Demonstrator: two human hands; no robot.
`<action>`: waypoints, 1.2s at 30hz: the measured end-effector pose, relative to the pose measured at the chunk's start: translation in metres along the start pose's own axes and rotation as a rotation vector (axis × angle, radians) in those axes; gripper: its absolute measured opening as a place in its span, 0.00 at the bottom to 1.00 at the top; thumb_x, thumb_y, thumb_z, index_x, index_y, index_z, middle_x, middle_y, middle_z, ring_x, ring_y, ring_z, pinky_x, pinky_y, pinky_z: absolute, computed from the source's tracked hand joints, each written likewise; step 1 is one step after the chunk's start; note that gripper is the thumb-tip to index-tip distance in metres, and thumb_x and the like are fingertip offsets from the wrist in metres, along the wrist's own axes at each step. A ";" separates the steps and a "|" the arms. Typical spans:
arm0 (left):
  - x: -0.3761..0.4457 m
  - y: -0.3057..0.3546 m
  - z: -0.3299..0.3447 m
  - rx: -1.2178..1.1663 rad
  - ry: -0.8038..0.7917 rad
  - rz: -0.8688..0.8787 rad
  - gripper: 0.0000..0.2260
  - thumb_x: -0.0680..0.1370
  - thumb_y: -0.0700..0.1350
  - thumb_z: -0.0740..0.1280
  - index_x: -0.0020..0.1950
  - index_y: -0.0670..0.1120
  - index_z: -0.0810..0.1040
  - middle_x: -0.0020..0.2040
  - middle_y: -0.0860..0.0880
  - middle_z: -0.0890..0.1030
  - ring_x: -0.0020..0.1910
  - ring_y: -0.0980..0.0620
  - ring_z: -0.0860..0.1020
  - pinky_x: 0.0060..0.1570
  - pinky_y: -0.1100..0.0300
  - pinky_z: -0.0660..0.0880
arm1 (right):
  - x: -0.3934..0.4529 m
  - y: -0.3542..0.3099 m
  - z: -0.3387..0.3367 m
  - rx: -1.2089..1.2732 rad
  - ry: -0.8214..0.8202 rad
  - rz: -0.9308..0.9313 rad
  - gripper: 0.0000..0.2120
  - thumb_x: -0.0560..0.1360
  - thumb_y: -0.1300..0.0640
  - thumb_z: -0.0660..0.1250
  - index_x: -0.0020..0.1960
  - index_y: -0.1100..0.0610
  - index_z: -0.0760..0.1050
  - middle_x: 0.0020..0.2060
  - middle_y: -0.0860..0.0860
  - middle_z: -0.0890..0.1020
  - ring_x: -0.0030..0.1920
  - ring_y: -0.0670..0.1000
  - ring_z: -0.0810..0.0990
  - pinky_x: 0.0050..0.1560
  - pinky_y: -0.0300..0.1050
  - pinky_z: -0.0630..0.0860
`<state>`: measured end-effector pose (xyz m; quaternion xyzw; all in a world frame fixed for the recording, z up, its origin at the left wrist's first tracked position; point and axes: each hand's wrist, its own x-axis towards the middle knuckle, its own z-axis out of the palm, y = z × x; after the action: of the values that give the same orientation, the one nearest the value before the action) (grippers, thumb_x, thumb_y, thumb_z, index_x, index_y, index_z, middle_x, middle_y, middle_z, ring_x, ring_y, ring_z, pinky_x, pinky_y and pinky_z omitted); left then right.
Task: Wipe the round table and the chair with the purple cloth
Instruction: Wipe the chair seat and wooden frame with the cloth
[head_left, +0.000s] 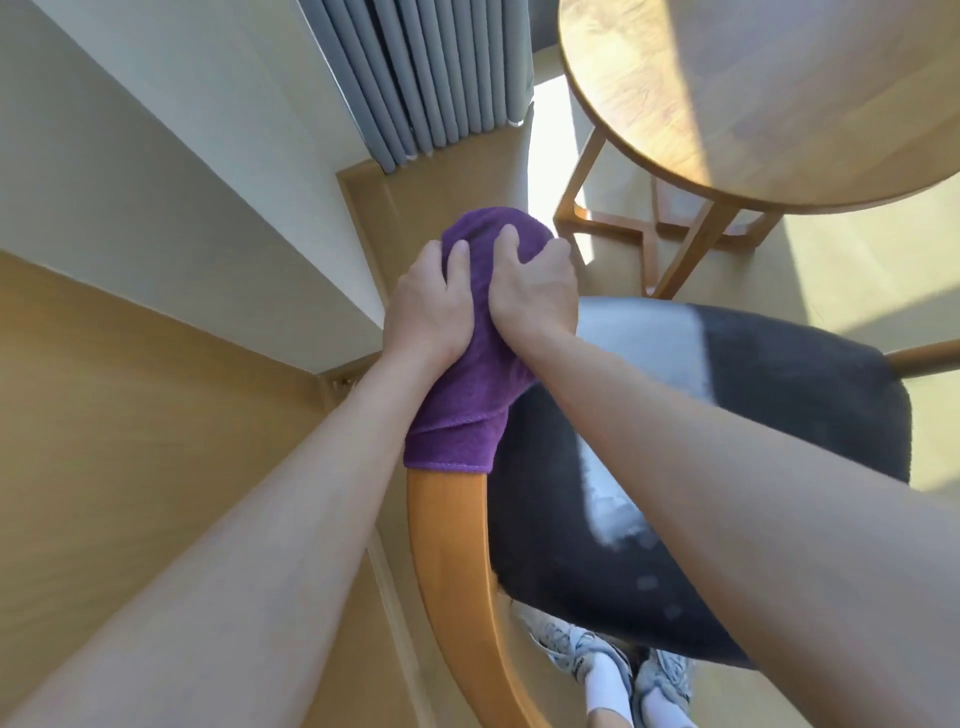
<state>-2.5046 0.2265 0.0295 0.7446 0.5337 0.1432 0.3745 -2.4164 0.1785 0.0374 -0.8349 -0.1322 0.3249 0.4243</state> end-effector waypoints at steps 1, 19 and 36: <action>-0.016 -0.005 -0.003 -0.015 0.008 -0.019 0.16 0.87 0.54 0.55 0.50 0.47 0.75 0.43 0.53 0.79 0.41 0.54 0.76 0.41 0.60 0.69 | -0.014 0.009 0.002 0.043 -0.022 0.015 0.21 0.82 0.39 0.55 0.63 0.55 0.68 0.51 0.47 0.72 0.49 0.48 0.72 0.50 0.44 0.66; -0.134 -0.039 -0.005 0.083 0.169 -0.097 0.15 0.86 0.51 0.55 0.68 0.47 0.73 0.61 0.50 0.80 0.59 0.49 0.77 0.53 0.58 0.70 | -0.078 0.054 0.000 -0.007 -0.210 -0.136 0.19 0.79 0.43 0.65 0.59 0.56 0.65 0.57 0.49 0.70 0.54 0.51 0.75 0.51 0.45 0.71; -0.001 0.013 0.003 0.269 0.099 -0.019 0.16 0.87 0.56 0.51 0.46 0.51 0.71 0.39 0.54 0.75 0.42 0.47 0.75 0.42 0.54 0.65 | 0.022 -0.002 0.005 -0.074 0.023 -0.147 0.23 0.84 0.41 0.52 0.69 0.57 0.67 0.61 0.53 0.77 0.58 0.53 0.76 0.51 0.44 0.64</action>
<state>-2.4946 0.2225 0.0369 0.7752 0.5728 0.1032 0.2457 -2.4028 0.1941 0.0275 -0.8416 -0.2000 0.2781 0.4175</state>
